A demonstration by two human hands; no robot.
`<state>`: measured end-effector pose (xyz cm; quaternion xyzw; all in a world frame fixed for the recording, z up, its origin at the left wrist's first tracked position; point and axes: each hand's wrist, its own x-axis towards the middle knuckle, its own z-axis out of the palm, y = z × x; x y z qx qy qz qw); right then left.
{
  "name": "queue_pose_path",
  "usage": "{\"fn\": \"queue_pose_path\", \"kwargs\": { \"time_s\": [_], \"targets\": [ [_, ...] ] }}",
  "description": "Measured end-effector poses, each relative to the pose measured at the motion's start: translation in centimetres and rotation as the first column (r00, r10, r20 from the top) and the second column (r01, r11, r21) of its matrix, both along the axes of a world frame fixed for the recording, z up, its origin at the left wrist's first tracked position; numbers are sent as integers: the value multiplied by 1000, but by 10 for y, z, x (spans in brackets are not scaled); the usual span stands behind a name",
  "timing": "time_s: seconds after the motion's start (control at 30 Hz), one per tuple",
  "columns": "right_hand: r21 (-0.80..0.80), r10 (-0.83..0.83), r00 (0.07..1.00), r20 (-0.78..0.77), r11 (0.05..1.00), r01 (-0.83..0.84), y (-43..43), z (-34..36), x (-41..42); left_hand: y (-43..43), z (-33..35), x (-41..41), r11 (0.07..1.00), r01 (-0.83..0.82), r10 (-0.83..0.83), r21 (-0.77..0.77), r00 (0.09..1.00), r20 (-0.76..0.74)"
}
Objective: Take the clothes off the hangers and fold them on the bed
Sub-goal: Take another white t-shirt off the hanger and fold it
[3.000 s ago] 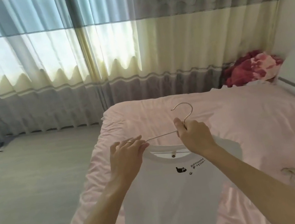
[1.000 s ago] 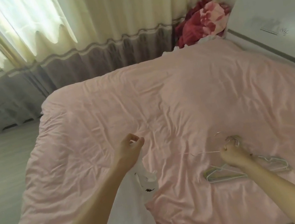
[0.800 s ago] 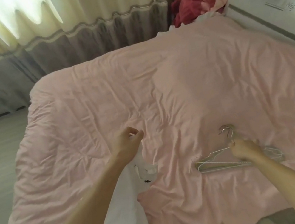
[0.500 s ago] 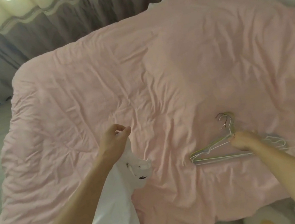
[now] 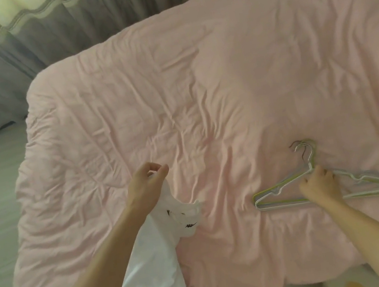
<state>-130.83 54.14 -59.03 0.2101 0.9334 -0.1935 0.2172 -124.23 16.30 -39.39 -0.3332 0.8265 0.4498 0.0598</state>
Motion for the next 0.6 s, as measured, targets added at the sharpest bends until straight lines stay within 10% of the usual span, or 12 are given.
{"fn": "queue_pose_path", "kwargs": {
  "time_s": [0.33, 0.6],
  "targets": [
    [-546, 591, 803, -80, 647, -531, -200, 104, 51, -43, 77, 63, 997, -44, 40, -59, 997, -70],
    [-578, 734, 632, -248, 412, -704, -299, 161, 99, -112, 127, 142, 973, -220, 197, -70, 950, -244]
  ]
}}
